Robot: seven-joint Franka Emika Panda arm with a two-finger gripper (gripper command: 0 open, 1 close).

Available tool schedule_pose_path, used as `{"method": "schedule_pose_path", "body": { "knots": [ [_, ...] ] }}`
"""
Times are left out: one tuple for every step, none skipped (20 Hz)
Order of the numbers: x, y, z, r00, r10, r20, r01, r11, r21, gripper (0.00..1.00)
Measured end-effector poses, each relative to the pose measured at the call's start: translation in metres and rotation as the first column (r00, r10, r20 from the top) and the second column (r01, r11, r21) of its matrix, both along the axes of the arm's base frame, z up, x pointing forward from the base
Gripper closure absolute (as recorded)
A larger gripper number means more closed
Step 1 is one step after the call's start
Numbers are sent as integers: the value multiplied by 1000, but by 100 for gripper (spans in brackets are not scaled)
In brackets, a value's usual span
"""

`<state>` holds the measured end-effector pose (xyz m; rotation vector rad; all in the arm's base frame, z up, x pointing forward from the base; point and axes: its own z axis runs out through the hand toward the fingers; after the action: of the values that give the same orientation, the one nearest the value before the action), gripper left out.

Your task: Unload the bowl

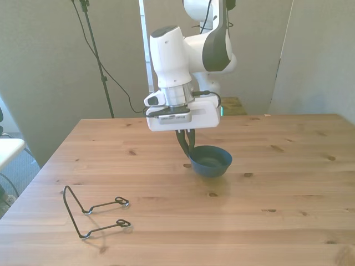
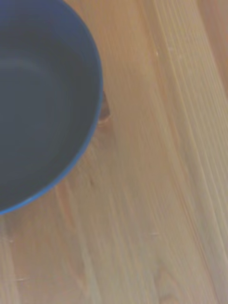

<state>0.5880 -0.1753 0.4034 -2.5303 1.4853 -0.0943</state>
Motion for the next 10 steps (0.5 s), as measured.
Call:
{"method": "schedule_pose_path", "body": {
  "knots": [
    [7, -2, -5, 1000, 1, -13, -1, 1000, 6, 100],
    [14, -4, -10, 1000, 1, -23, 0, 1000, 12, 100],
    [19, -5, -13, 1000, 0, -26, 0, 1000, 14, 100],
    [23, -6, -16, 999, 1, -32, 0, 1000, 16, 100],
    [26, -7, -18, 999, 2, -38, -1, 1000, 17, 100],
    [28, -7, -21, 999, 2, -41, -2, 1000, 17, 100],
    [29, -7, -23, 999, 2, -43, -2, 1000, 17, 100],
    [30, -8, -25, 999, 2, -45, -1, 1000, 17, 100],
    [31, -8, -26, 999, 2, -47, -1, 1000, 16, 100],
    [31, -8, -26, 999, 3, -46, -2, 1000, 16, 100]
  ]
}}
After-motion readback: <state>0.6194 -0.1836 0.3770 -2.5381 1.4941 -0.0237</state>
